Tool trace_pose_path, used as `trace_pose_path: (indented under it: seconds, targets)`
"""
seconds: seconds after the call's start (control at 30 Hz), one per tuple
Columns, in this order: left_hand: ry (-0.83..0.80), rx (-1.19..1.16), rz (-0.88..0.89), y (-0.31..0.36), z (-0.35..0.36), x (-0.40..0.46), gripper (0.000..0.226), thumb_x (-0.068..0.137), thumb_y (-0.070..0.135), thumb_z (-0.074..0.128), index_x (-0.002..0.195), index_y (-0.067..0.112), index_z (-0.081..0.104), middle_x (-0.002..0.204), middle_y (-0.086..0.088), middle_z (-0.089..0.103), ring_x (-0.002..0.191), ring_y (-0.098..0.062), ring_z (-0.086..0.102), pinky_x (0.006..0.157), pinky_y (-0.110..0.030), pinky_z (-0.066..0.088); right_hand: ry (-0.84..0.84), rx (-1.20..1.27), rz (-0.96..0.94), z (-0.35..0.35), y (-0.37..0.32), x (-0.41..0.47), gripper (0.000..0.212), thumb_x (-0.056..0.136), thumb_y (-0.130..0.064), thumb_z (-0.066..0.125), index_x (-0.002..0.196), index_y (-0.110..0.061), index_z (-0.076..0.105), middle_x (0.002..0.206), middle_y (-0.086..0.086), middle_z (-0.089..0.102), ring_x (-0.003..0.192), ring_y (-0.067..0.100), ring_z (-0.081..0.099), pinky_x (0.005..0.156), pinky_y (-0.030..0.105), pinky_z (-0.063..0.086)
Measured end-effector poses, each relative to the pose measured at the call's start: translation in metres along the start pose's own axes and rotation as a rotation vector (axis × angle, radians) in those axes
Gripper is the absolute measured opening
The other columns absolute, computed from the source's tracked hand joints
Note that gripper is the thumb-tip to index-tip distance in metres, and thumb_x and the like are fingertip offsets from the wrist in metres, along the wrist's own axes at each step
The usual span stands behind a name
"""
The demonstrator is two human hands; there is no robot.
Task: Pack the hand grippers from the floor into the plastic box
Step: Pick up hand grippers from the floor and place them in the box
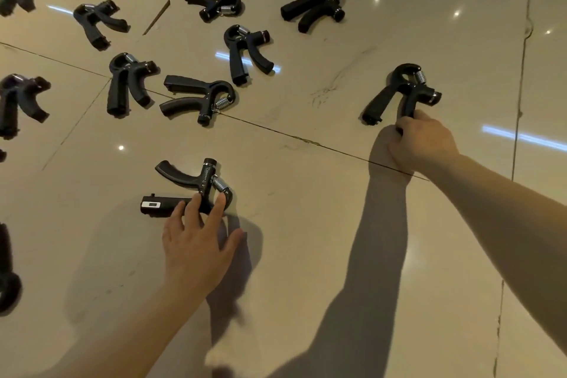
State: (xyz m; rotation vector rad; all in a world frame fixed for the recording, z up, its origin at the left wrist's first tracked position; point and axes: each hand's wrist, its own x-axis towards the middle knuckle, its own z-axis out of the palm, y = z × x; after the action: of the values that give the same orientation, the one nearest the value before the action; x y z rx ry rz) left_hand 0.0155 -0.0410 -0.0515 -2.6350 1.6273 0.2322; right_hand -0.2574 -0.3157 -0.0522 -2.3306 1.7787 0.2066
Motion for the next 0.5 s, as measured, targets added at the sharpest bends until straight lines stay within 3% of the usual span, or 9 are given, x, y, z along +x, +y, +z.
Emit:
trace_pose_path:
  seconds: [0.1,0.23,0.5]
  targets:
    - [0.004,-0.018,0.019,0.016,-0.002,-0.013,0.066,0.076,0.059,0.038,0.126,0.020,0.058,0.126,-0.023,0.052,0.113,-0.046,0.045,0.086,-0.058,0.043,0.097,0.010,-0.106,0.013,0.005,-0.037,0.017,0.089,-0.017,0.050,0.096,-0.004,0.058,0.099,0.011,0.048,0.081,0.034,0.052,0.064,0.037,0.044]
    - [0.045,-0.019,0.085,0.039,0.004,-0.036,0.061,0.076,0.055,0.042,0.124,0.021,0.060,0.125,-0.019,0.053,0.110,-0.041,0.045,0.079,-0.053,0.045,0.104,-0.026,-0.248,0.022,0.022,-0.082,0.010,0.084,-0.012,0.056,0.092,-0.008,0.061,0.097,0.006,0.048,0.067,0.028,0.049,0.053,0.035,0.043]
    - [0.048,0.044,0.205,0.062,0.012,-0.069,0.060,0.079,0.054,0.042,0.127,0.022,0.058,0.122,-0.017,0.054,0.109,-0.040,0.049,0.079,-0.050,0.041,0.136,0.147,-0.223,0.026,0.031,-0.143,0.014,0.086,-0.017,0.056,0.078,-0.011,0.065,0.089,-0.001,0.054,0.061,0.023,0.051,0.051,0.037,0.046]
